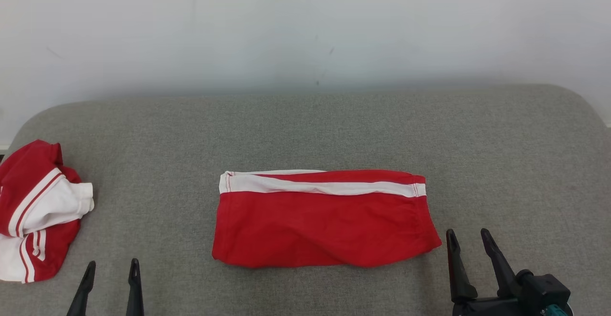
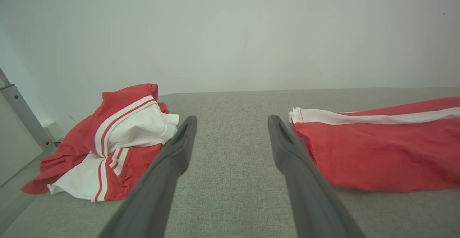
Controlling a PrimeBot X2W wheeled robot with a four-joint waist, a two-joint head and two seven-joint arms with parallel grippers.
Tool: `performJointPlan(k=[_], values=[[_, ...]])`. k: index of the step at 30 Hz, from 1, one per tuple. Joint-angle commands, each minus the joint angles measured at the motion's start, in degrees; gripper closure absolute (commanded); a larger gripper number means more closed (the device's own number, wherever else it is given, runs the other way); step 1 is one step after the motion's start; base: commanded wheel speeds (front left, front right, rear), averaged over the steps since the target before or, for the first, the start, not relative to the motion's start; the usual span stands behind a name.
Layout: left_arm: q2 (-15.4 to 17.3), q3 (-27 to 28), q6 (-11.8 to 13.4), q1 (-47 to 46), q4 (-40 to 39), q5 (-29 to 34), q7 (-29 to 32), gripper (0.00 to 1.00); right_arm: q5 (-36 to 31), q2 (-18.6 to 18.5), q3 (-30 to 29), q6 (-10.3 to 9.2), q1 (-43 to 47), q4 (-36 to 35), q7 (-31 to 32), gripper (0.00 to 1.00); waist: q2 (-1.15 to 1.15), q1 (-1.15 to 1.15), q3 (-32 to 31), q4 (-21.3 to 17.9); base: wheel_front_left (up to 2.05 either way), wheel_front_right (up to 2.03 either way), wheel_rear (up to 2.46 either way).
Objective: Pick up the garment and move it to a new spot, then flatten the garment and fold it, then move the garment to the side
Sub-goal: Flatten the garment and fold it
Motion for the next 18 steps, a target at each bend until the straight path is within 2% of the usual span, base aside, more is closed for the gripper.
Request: performJointPlan(k=[1,10,18], values=[[-0.3,0.0,-0.3,0.7,0.2,0.3,-0.2,0.0,-0.5,0.2,-0.1,-0.14,-0.5,0.2,0.0,0.0,0.0,0.0,0.0,0.0,0.0,0.0,0.0],[-1.3,-0.4,-0.7,-1.1,1.0,1.1,-0.2,0.0,-1.6,-1.4,0.0,-0.14,-7.5,7.7,0.2,0.0,0.0,0.0,0.7,1.3,0.0,0.0,0.0],[-2.0,-1.5,-0.9,-3.0,1.6,1.6,-0.2,0.0,-2.9,-3.4,1.3,-0.14,-18.0,20.2,3.9,0.0,0.0,0.0,2.6,3.5,0.0,0.0,0.0]])
